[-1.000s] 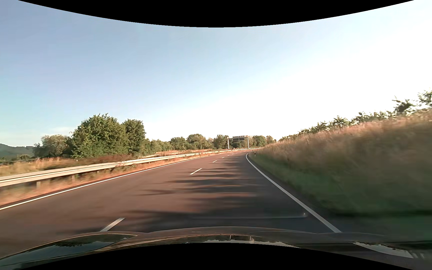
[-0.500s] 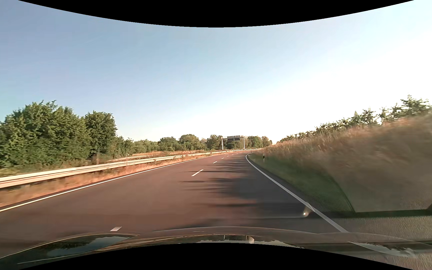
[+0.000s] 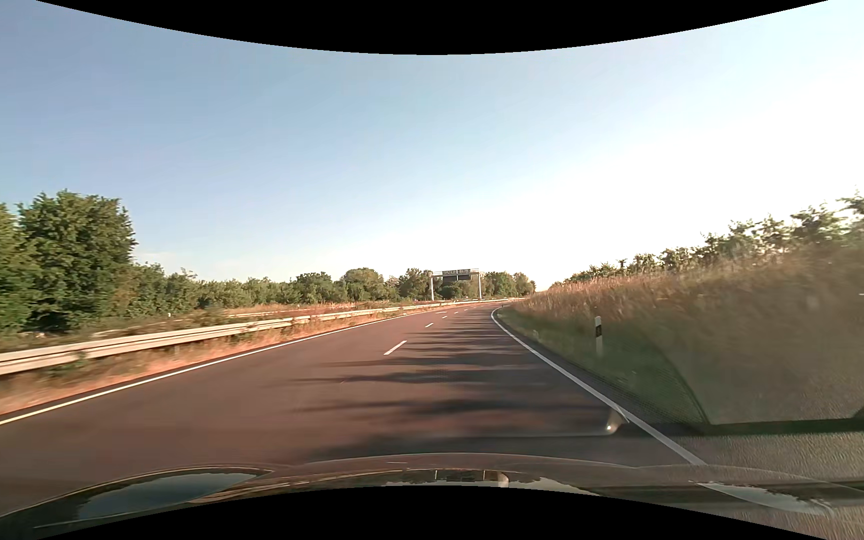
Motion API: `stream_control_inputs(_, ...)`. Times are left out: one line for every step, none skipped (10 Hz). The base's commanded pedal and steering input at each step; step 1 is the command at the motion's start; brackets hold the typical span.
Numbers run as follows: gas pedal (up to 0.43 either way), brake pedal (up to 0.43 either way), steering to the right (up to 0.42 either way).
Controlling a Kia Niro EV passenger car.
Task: Follow the waypoints while adhering to traffic rules and regulations
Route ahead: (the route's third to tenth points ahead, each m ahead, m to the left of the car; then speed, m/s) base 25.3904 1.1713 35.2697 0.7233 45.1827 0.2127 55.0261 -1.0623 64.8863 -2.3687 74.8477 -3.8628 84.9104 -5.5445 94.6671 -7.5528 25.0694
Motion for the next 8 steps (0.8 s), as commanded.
stream_control_inputs(0.228, 0.000, 0.013)
stream_control_inputs(0.228, 0.000, 0.014)
stream_control_inputs(0.228, 0.000, 0.014)
stream_control_inputs(0.228, 0.000, 0.014)
stream_control_inputs(0.228, 0.000, 0.014)
stream_control_inputs(0.228, 0.000, 0.014)
stream_control_inputs(0.228, 0.000, 0.014)
stream_control_inputs(0.228, 0.000, 0.014)
